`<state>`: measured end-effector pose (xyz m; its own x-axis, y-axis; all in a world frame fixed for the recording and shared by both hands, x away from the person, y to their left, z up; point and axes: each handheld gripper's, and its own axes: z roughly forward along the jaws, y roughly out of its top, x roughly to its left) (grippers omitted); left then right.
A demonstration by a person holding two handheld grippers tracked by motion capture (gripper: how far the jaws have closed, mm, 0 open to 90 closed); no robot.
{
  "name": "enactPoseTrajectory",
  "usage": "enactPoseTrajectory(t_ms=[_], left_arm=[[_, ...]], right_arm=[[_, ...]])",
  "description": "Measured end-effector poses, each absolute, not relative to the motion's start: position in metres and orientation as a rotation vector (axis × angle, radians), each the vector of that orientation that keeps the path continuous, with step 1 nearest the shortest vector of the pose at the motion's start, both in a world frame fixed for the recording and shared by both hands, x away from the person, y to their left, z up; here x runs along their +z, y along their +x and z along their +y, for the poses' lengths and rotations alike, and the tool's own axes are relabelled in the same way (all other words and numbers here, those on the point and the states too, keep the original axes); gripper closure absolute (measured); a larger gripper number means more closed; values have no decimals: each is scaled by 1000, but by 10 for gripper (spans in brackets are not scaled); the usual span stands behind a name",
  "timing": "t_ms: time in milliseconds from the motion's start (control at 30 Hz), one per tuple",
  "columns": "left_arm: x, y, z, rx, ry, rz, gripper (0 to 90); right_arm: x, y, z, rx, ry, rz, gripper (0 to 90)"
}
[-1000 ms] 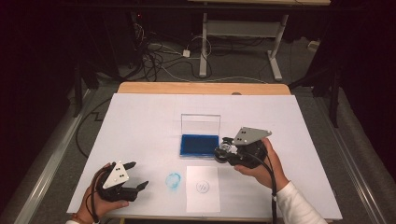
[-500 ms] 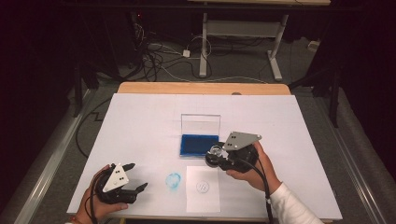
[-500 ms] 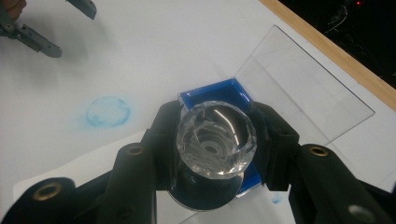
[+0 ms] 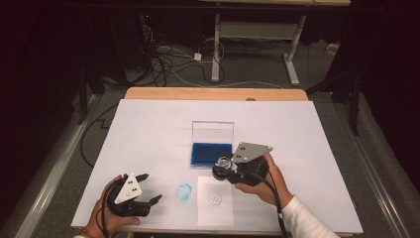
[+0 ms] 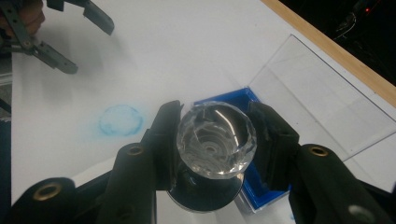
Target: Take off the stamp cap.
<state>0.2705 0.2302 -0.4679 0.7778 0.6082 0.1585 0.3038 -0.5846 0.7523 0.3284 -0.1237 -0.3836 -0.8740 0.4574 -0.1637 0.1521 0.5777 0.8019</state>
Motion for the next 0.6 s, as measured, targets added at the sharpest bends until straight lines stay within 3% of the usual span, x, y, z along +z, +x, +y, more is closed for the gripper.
enactPoseTrajectory(t_ms=[600], left_arm=[[-455, 282, 161, 381, 2141, 487, 197]], right_arm=[[-384, 316, -91, 1347, 472, 2437, 570]])
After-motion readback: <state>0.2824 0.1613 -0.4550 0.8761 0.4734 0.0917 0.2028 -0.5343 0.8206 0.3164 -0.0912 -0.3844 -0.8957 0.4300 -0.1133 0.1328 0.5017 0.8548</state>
